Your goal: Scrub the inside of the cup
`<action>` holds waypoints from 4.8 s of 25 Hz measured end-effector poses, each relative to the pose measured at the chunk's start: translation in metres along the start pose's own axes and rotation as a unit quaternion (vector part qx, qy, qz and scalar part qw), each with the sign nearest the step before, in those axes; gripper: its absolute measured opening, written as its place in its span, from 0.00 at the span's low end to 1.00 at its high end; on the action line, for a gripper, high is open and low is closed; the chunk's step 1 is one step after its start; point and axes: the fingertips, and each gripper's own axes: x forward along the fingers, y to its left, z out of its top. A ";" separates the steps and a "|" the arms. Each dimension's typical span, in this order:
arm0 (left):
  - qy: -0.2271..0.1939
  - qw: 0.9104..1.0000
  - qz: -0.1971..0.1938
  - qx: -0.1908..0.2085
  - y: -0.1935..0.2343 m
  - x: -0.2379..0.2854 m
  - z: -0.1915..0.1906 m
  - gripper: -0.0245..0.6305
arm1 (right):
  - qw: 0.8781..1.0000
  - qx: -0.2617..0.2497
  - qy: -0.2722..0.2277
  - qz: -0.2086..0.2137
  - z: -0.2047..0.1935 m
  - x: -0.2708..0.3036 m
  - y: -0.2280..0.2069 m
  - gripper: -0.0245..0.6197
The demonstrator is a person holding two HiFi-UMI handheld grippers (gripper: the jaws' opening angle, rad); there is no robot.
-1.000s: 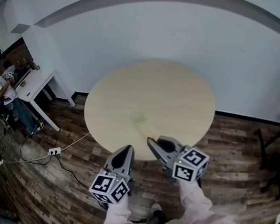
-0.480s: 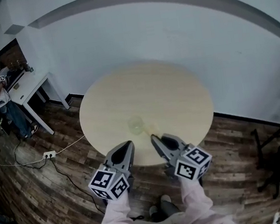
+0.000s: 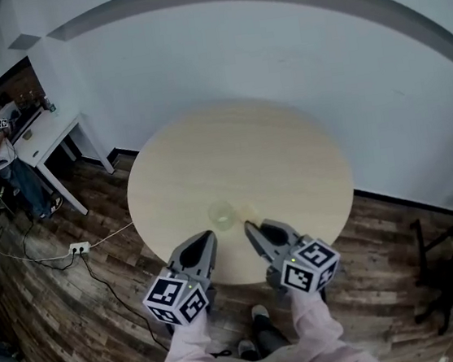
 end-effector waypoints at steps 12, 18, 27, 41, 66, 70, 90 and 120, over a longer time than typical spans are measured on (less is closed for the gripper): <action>0.006 1.000 0.027 -0.004 0.040 0.049 0.010 0.04 | 0.999 0.002 0.010 0.039 0.020 0.051 -0.042 0.06; 0.004 0.999 0.035 0.003 0.051 0.068 0.021 0.04 | 0.998 -0.009 0.019 0.063 0.035 0.071 -0.055 0.06; 0.036 0.998 0.059 0.006 0.068 0.079 0.001 0.04 | 0.994 -0.009 0.045 0.098 0.035 0.092 -0.067 0.06; 0.085 0.992 0.091 0.003 0.096 0.079 -0.045 0.04 | 0.986 -0.014 0.110 0.127 0.004 0.120 -0.077 0.06; 0.180 0.983 0.036 0.013 0.116 0.080 -0.159 0.28 | 0.948 -0.128 0.257 0.133 -0.053 0.156 -0.095 0.06; 0.184 0.983 0.026 0.012 0.114 0.083 -0.167 0.33 | 0.930 -0.168 0.286 0.155 -0.060 0.153 -0.094 0.06; 0.195 0.980 -0.018 0.031 0.117 0.118 -0.200 0.65 | 0.843 -0.292 0.387 0.232 -0.093 0.140 -0.073 0.06; 0.178 0.981 -0.037 0.070 0.123 0.147 -0.198 0.58 | 0.727 -0.393 0.501 0.257 -0.141 0.136 -0.088 0.06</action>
